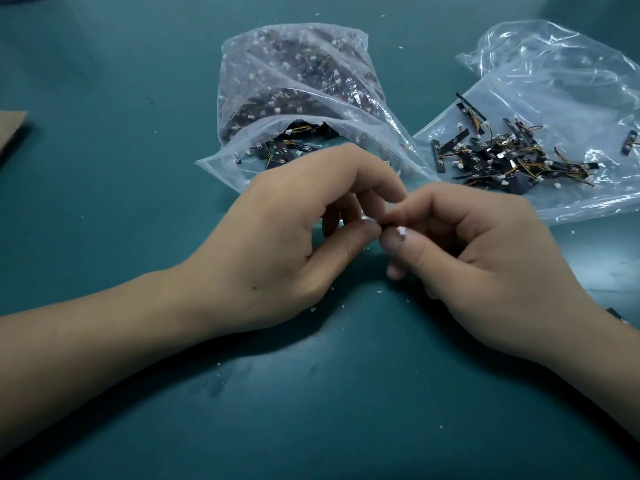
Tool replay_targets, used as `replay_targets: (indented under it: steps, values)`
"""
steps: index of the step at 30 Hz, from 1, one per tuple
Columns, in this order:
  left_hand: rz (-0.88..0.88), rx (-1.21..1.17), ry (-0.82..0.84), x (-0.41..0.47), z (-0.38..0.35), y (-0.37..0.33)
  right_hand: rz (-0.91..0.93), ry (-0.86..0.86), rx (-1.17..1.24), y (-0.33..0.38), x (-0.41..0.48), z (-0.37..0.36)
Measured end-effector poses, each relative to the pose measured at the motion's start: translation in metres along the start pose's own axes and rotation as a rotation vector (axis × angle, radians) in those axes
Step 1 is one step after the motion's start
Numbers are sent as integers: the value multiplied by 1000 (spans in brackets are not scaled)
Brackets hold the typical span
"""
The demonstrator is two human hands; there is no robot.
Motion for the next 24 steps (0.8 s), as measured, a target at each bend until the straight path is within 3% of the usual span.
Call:
replay_targets:
  steps: [5,11,24]
  values:
    - [121,42,57,3,5,-4,-50,-48,185,-3,3,7]
    - [179,32,43,1,4,-2,-29,31,233,-2,1,4]
    - [251,-60,67,0,1,2,-13,-8,224,-4,2,5]
Point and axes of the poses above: each hand's wrist, its own x-axis towards the middle knuckle, its own z-axis out of the back of the hand, y = z × x, the point moved 4 cm from there along x, towards the middle knuckle, and after that the axes turned 12 degrees about -z, right-handed, at the moved point
